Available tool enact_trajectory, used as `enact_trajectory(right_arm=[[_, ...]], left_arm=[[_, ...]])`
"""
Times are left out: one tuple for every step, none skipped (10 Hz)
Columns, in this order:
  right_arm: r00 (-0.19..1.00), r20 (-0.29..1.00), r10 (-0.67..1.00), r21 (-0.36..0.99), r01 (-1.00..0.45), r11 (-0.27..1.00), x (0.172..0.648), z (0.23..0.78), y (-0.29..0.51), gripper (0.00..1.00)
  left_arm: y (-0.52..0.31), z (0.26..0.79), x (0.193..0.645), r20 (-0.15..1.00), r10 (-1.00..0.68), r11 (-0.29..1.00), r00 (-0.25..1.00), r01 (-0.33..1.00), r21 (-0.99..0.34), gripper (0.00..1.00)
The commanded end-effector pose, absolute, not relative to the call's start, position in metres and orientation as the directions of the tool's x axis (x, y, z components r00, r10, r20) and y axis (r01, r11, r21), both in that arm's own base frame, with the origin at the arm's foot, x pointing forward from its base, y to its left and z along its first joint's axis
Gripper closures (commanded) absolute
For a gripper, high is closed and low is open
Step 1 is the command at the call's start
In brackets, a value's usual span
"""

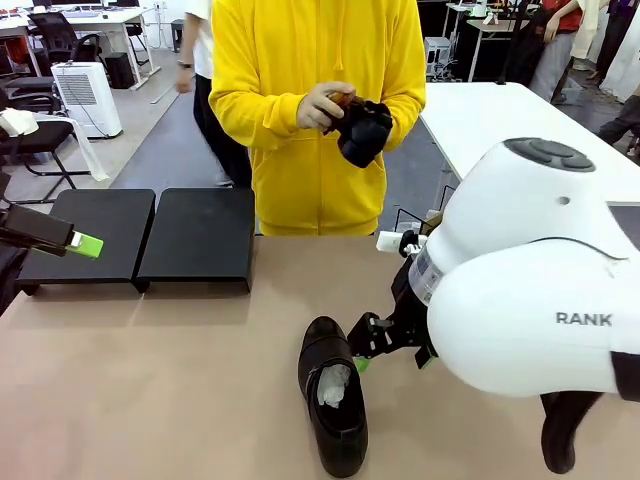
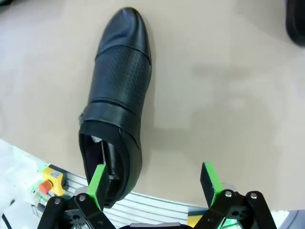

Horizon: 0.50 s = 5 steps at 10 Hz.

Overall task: Organize the shoes by placing them on the stand.
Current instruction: Pick up one Shoe and place it in the middle of the table, then place the Shoe from the middle of the table onto the Shoes Stand.

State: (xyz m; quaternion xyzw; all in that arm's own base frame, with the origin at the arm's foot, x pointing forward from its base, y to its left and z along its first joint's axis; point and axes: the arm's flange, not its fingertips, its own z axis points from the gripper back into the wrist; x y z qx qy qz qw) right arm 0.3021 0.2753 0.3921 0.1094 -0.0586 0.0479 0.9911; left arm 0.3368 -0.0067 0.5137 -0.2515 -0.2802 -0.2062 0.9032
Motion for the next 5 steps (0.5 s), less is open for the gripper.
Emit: enact_trajectory(right_arm=[[0.992, 0.119, 0.049, 0.218, -0.074, 0.973, 0.3034, 0.3816, 0.2808, 0.00], [0.992, 0.119, 0.049, 0.218, -0.074, 0.973, 0.3034, 0.3816, 0.2808, 0.00], [0.992, 0.119, 0.049, 0.218, -0.074, 0.973, 0.3034, 0.3816, 0.2808, 0.00], [0.992, 0.119, 0.049, 0.218, -0.074, 0.973, 0.3034, 0.3816, 0.2808, 0.00], [0.992, 0.119, 0.049, 0.218, -0.074, 0.973, 0.3034, 0.3816, 0.2808, 0.00]], left_arm=[[-0.0052, 0.5136, 0.3385, 0.620, -0.233, 0.775, 0.749, 0.528, -0.346, 0.00], [-0.0052, 0.5136, 0.3385, 0.620, -0.233, 0.775, 0.749, 0.528, -0.346, 0.00], [-0.0052, 0.5136, 0.3385, 0.620, -0.233, 0.775, 0.749, 0.528, -0.346, 0.00], [-0.0052, 0.5136, 0.3385, 0.620, -0.233, 0.775, 0.749, 0.528, -0.346, 0.00], [-0.0052, 0.5136, 0.3385, 0.620, -0.233, 0.775, 0.749, 0.528, -0.346, 0.00]])
